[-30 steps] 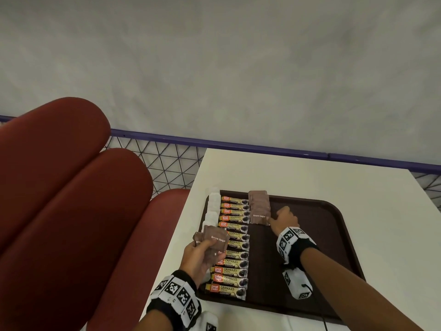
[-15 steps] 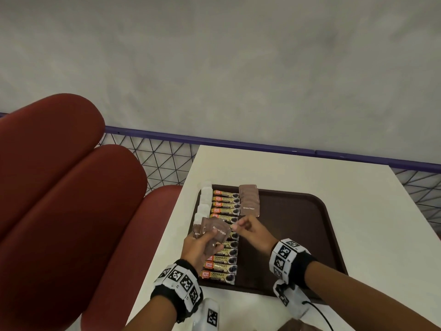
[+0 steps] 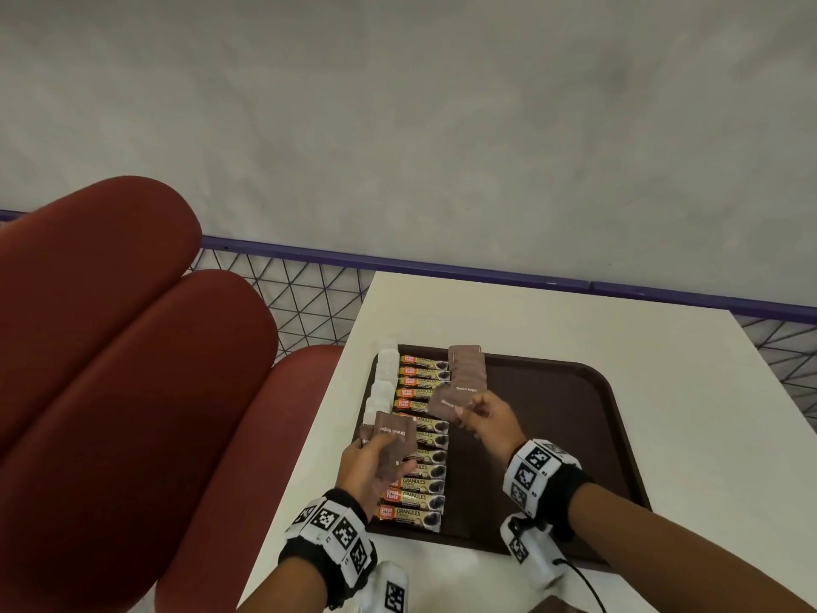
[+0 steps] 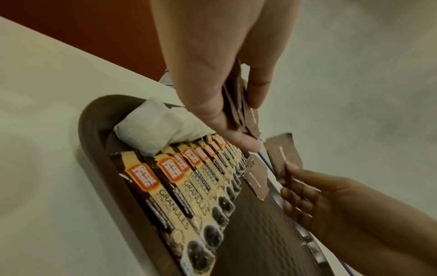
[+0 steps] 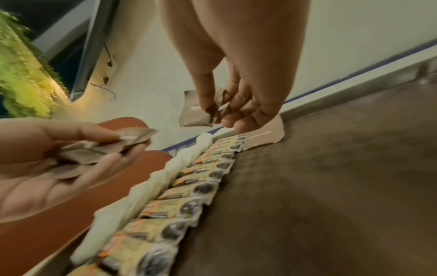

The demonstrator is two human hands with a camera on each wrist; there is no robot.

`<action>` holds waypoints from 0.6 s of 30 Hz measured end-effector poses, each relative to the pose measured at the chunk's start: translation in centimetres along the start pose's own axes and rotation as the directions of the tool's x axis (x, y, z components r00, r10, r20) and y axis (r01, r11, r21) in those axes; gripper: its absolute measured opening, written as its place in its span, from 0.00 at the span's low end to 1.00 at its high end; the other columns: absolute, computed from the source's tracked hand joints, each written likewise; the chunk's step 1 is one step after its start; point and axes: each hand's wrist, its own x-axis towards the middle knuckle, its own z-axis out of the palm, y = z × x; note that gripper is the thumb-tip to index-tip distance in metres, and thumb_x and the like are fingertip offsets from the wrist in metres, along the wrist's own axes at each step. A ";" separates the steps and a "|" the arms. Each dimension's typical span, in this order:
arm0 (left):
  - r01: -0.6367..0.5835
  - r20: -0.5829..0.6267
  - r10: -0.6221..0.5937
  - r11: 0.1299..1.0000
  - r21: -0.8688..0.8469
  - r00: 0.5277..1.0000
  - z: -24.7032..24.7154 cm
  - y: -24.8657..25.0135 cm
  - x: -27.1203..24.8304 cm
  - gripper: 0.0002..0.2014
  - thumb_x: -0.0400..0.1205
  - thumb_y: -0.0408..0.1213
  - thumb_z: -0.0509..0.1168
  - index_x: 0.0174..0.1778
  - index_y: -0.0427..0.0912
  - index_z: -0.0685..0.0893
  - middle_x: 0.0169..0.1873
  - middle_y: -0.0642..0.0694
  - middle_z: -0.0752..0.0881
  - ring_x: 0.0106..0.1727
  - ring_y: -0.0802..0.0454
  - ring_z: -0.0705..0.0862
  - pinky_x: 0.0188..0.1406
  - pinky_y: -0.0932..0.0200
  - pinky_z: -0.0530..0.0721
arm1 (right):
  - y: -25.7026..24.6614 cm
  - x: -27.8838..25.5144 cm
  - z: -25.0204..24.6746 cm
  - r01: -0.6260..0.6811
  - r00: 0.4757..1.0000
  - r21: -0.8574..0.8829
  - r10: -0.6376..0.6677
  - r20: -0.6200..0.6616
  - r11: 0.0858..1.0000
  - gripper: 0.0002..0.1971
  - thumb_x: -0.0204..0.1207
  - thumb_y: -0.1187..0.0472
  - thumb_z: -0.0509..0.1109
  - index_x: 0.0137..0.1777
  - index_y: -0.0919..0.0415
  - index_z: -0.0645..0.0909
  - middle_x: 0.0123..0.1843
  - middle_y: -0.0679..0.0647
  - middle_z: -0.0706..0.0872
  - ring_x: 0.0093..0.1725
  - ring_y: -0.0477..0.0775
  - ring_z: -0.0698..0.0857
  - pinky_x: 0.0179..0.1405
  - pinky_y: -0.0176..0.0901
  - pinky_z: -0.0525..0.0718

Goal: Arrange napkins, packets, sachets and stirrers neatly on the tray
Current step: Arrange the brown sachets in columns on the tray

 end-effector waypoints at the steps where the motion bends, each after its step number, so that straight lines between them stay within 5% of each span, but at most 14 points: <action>1: 0.004 -0.015 -0.004 1.000 0.007 1.000 -0.1 0.1 0.1 0.09 0.81 0.24 0.62 0.38 0.41 0.76 0.54 0.33 0.85 0.56 0.37 0.84 0.42 0.47 0.89 | 0.3 0.6 -0.5 -0.018 0.999 -0.026 0.016 -0.049 1.000 0.07 0.75 0.64 0.70 0.39 0.58 0.75 0.43 0.63 0.85 0.43 0.57 0.81 0.42 0.46 0.77; 4: 0.016 -0.054 -0.015 1.000 0.016 0.998 -0.7 0.2 0.6 0.07 0.80 0.25 0.64 0.53 0.32 0.78 0.57 0.30 0.84 0.55 0.38 0.85 0.34 0.51 0.91 | 0.5 1.8 -1.8 -0.073 0.990 -0.153 0.053 -0.132 0.986 0.04 0.76 0.65 0.69 0.44 0.61 0.76 0.42 0.59 0.83 0.43 0.55 0.80 0.44 0.43 0.75; 7: 0.013 -0.060 -0.011 1.000 0.024 0.998 -1.2 0.2 1.2 0.16 0.79 0.26 0.66 0.63 0.27 0.78 0.56 0.32 0.86 0.54 0.40 0.86 0.43 0.47 0.90 | 0.7 2.9 -2.7 -0.116 0.985 -0.234 0.081 -0.154 0.965 0.04 0.76 0.65 0.69 0.44 0.60 0.75 0.42 0.56 0.80 0.44 0.54 0.77 0.44 0.38 0.70; 18: 0.035 -0.046 -0.034 0.999 0.030 0.998 -2.1 0.2 2.0 0.17 0.78 0.28 0.67 0.63 0.28 0.80 0.51 0.35 0.89 0.53 0.42 0.88 0.56 0.45 0.85 | 1.5 5.9 -1.9 -0.217 0.975 -0.426 0.177 -0.132 0.878 0.08 0.75 0.62 0.70 0.51 0.65 0.83 0.48 0.60 0.85 0.47 0.58 0.82 0.47 0.41 0.78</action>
